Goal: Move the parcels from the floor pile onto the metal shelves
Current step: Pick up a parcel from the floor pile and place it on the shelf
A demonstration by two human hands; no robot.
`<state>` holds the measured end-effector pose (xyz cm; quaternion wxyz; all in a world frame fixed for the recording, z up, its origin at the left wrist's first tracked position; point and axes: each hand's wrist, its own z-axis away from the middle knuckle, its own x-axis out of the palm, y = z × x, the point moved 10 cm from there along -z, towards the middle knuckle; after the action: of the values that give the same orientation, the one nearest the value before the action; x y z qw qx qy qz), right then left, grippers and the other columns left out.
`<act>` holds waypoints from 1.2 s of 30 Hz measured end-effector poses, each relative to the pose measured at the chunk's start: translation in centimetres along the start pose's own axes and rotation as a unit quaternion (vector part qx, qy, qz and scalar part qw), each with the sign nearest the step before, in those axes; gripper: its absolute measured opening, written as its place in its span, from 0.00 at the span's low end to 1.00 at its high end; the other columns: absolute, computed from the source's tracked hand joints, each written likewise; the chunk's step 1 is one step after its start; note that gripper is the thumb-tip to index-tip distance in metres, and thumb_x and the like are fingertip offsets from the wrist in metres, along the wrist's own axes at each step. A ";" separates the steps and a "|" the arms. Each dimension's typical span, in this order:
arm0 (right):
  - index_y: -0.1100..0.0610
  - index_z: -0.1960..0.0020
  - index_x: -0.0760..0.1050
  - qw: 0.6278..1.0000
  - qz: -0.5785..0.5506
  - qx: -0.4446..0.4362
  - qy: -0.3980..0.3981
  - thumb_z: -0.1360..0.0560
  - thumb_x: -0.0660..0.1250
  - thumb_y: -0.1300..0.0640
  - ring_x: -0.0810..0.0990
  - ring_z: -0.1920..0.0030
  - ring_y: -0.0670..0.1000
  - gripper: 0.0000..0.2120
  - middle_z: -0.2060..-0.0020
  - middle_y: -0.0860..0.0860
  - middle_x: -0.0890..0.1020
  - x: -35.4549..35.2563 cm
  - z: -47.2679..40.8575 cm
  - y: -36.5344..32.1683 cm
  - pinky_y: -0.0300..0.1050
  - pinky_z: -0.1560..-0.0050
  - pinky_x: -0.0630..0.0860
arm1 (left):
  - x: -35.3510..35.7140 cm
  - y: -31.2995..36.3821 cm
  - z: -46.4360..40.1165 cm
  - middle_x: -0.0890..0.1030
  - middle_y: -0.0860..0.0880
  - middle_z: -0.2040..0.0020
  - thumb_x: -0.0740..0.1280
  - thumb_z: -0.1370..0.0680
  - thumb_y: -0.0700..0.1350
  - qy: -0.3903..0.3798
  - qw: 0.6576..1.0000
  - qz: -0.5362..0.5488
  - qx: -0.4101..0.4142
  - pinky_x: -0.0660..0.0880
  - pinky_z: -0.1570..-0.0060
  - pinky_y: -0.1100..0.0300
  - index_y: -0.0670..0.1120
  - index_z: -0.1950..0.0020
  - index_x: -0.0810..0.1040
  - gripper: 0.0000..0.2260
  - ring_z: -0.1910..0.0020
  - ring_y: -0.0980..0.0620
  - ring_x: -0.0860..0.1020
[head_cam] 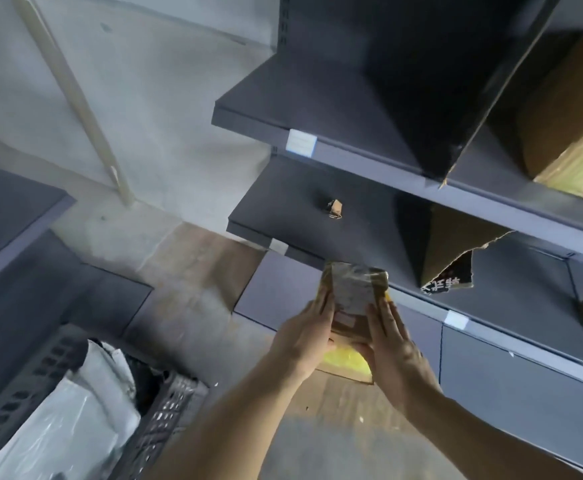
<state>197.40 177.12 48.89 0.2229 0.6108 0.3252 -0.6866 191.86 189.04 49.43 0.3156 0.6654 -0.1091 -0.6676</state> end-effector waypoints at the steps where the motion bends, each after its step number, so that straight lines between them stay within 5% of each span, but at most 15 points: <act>1: 0.55 0.19 0.43 1.000 0.006 0.000 -0.002 0.22 0.62 0.43 0.64 0.26 0.60 0.41 0.20 0.55 0.48 0.3 0.0 0.0 0.54 0.42 0.80 | 0.4 -0.3 -0.1 0.71 0.44 0.28 0.71 0.24 0.48 -0.004 1.000 -0.001 0.010 0.78 0.41 0.49 0.51 0.20 0.42 0.44 0.39 0.46 0.79; 5: 0.55 0.19 0.41 1.000 0.016 0.006 -0.009 0.23 0.61 0.43 0.66 0.27 0.60 0.42 0.20 0.55 0.48 1.1 0.3 -0.2 0.54 0.43 0.80 | 1.1 -0.9 0.0 0.70 0.43 0.28 0.71 0.24 0.48 -0.012 1.000 0.012 0.024 0.79 0.43 0.47 0.51 0.20 0.43 0.44 0.40 0.46 0.80; 14: 0.61 0.23 0.59 0.998 0.019 0.053 0.029 0.28 0.72 0.47 0.77 0.36 0.64 0.41 0.25 0.62 0.64 -1.6 2.3 1.2 0.55 0.53 0.83 | 1.3 2.0 -0.6 0.68 0.46 0.25 0.69 0.23 0.51 -0.022 0.997 -0.042 0.053 0.78 0.40 0.52 0.51 0.20 0.41 0.43 0.39 0.49 0.79; 20: 0.56 0.20 0.43 0.992 -0.008 0.115 0.051 0.23 0.64 0.43 0.66 0.27 0.60 0.43 0.21 0.56 0.53 -4.4 6.4 7.9 0.55 0.43 0.80 | 4.2 10.0 -1.9 0.45 0.49 0.19 0.68 0.21 0.51 -0.067 0.988 -0.102 0.094 0.76 0.37 0.55 0.51 0.19 0.40 0.42 0.36 0.50 0.77; 23: 0.56 0.20 0.42 0.988 -0.022 0.146 0.048 0.22 0.62 0.42 0.61 0.24 0.58 0.42 0.20 0.54 0.50 -5.2 9.3 12.3 0.53 0.40 0.79 | 6.8 14.9 -2.1 0.44 0.48 0.19 0.67 0.20 0.49 -0.088 0.981 -0.127 0.113 0.75 0.38 0.57 0.49 0.19 0.44 0.39 0.37 0.51 0.78; 30: 0.64 0.23 0.60 0.985 0.008 0.165 0.040 0.25 0.55 0.40 0.67 0.27 0.61 0.38 0.25 0.60 0.65 -4.8 16.4 22.9 0.51 0.46 0.80 | 14.1 25.0 -1.4 0.43 0.47 0.19 0.66 0.19 0.47 -0.132 0.971 -0.150 0.130 0.76 0.40 0.57 0.47 0.19 0.46 0.37 0.37 0.49 0.78; 36: 0.61 0.21 0.52 0.985 0.023 0.157 0.069 0.24 0.49 0.38 0.61 0.25 0.59 0.39 0.23 0.58 0.60 -7.2 19.7 30.1 0.51 0.40 0.77 | 17.6 32.2 -2.2 0.45 0.46 0.19 0.65 0.19 0.46 -0.110 0.973 -0.150 0.136 0.77 0.42 0.58 0.46 0.19 0.46 0.36 0.41 0.50 0.80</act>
<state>205.99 141.55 51.56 0.1172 0.6917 0.2143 -0.6796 204.34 154.62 53.02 0.1043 0.6335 -0.1313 -0.7553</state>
